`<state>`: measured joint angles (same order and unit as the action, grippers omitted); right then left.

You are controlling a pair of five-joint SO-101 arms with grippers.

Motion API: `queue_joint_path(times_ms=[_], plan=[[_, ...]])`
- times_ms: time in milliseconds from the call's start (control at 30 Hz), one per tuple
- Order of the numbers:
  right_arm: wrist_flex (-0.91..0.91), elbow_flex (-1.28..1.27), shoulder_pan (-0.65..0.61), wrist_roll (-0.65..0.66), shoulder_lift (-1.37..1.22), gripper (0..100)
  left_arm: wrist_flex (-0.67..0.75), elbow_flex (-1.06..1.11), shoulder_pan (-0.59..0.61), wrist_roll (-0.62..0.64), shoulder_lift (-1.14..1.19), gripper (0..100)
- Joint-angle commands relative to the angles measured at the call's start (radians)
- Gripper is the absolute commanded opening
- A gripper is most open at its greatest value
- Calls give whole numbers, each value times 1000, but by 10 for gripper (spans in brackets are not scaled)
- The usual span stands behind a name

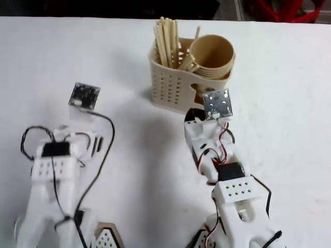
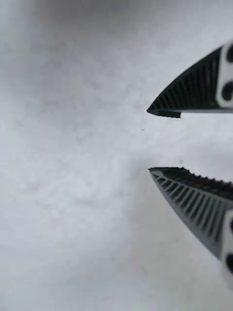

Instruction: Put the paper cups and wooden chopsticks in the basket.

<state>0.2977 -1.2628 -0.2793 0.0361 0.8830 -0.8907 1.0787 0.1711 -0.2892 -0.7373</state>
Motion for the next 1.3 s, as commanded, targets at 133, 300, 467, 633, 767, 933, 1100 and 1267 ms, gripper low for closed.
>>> queue_joint_path(times_ms=[133,300,467,633,767,933,1100,1267], plan=[[-22,12,7,14,33,19,141,247,7,48,-430,177],[-19,12,8,14,36,19,140,358,12,48,-610,177],[30,6,10,14,136,18,140,471,12,48,-783,177],[160,3,59,12,372,18,132,572,13,48,-975,177],[285,3,85,12,579,18,91,609,13,48,-1093,177],[486,-25,110,14,806,20,71,608,12,48,-1086,177],[601,-120,107,5,920,19,54,614,8,48,-1084,177],[708,-146,159,12,918,19,-64,614,8,41,-1084,179]])
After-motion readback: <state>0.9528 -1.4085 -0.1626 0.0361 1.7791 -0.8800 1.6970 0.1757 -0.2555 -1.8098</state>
